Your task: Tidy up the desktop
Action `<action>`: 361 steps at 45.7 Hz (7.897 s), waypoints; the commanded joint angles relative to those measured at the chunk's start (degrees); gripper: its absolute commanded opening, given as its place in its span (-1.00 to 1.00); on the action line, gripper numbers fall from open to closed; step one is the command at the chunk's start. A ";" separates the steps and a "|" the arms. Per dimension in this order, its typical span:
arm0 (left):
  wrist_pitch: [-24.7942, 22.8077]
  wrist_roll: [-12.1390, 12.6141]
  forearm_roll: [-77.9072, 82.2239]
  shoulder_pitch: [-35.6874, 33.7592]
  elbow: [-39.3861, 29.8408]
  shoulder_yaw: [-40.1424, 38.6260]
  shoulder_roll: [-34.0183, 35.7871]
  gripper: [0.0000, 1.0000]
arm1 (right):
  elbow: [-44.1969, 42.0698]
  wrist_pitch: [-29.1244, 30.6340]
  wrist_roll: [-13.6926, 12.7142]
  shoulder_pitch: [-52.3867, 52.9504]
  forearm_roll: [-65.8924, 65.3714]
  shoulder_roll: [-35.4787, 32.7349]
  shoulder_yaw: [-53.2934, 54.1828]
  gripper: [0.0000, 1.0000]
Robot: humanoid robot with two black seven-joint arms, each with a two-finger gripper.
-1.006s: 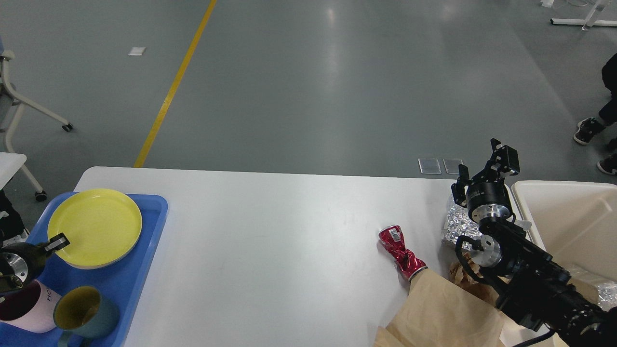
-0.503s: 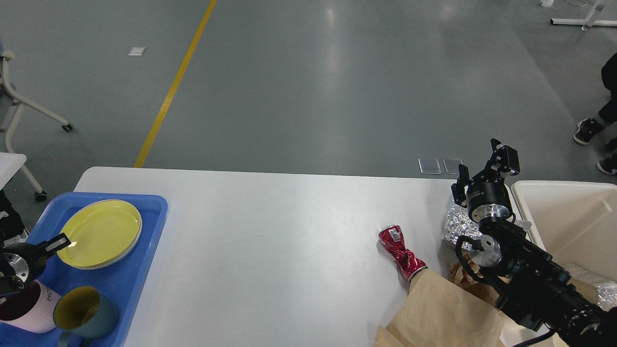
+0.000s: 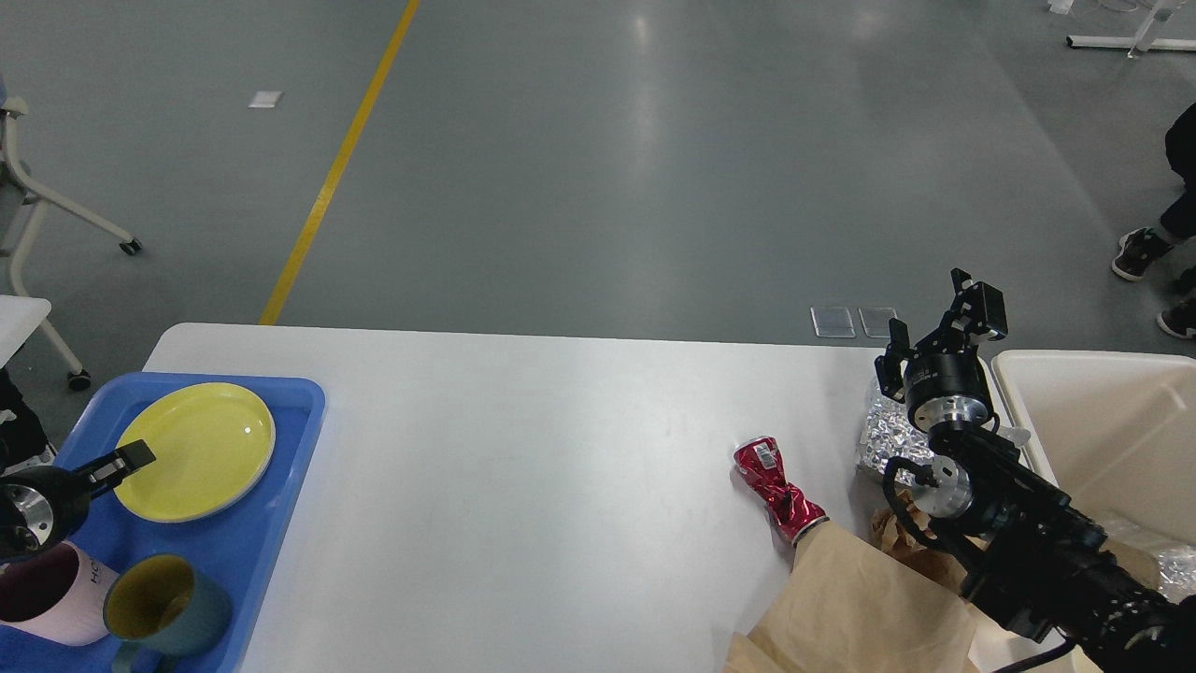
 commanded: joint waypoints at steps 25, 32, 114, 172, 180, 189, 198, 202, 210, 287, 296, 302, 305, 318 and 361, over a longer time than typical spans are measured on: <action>-11.34 0.43 -0.08 -7.13 -0.19 -12.40 6.70 0.92 | 0.00 0.00 0.00 0.01 0.03 0.00 0.00 1.00; -11.60 0.26 -0.08 -5.37 -0.19 -11.88 7.41 0.92 | 0.00 0.00 0.00 0.01 0.03 0.00 0.00 1.00; -22.59 0.78 -0.08 -5.46 -0.19 -7.13 7.32 0.92 | 0.00 0.00 0.00 0.01 0.02 0.00 0.00 1.00; -26.81 -0.27 -38.66 11.48 0.77 -68.71 -15.34 0.92 | 0.00 0.00 0.00 0.01 0.03 0.00 0.00 1.00; -26.81 -0.36 -36.12 19.05 5.87 -83.41 -24.84 0.92 | 0.00 0.00 0.00 0.01 0.03 0.00 0.00 1.00; -26.81 -0.71 -31.99 20.73 10.71 -86.75 -31.43 0.92 | 0.00 0.00 0.00 0.01 0.02 0.00 0.00 1.00; -26.72 -2.11 -25.57 20.64 15.72 -92.21 -34.77 0.92 | 0.00 0.00 0.00 0.01 0.03 0.00 0.00 1.00; -26.72 -2.47 -21.71 20.55 15.72 -91.59 -34.69 0.92 | 0.00 0.00 0.00 0.01 -0.06 0.00 0.00 1.00; -26.11 -2.90 -14.58 20.03 16.07 -91.77 -34.60 0.92 | 0.00 0.00 0.00 0.01 0.03 0.00 0.00 1.00; -28.65 -14.24 -16.42 21.70 16.16 -94.14 -37.85 0.92 | -0.09 0.00 0.00 -0.08 0.03 0.00 0.00 1.00; -28.65 -14.24 -16.43 21.70 16.16 -94.14 -37.85 0.92 | -0.09 0.00 0.00 -0.08 -0.06 0.00 0.00 1.00; -28.65 -14.24 -16.43 21.70 16.16 -94.14 -37.77 0.92 | -0.09 0.00 0.00 -0.08 -0.06 0.00 0.00 1.00; -28.74 -14.24 -16.43 21.70 16.16 -94.14 -37.77 0.92 | -0.09 0.00 0.00 -0.08 -0.06 0.00 0.00 1.00; -28.65 -14.24 -16.43 21.70 16.16 -94.14 -37.85 0.92 | -0.09 0.00 0.00 -0.08 -0.06 0.00 0.00 1.00; -28.74 -14.24 -16.43 21.70 16.16 -94.14 -37.76 0.92 | -7.03 -0.62 -0.26 30.14 10.57 -5.98 -21.53 1.00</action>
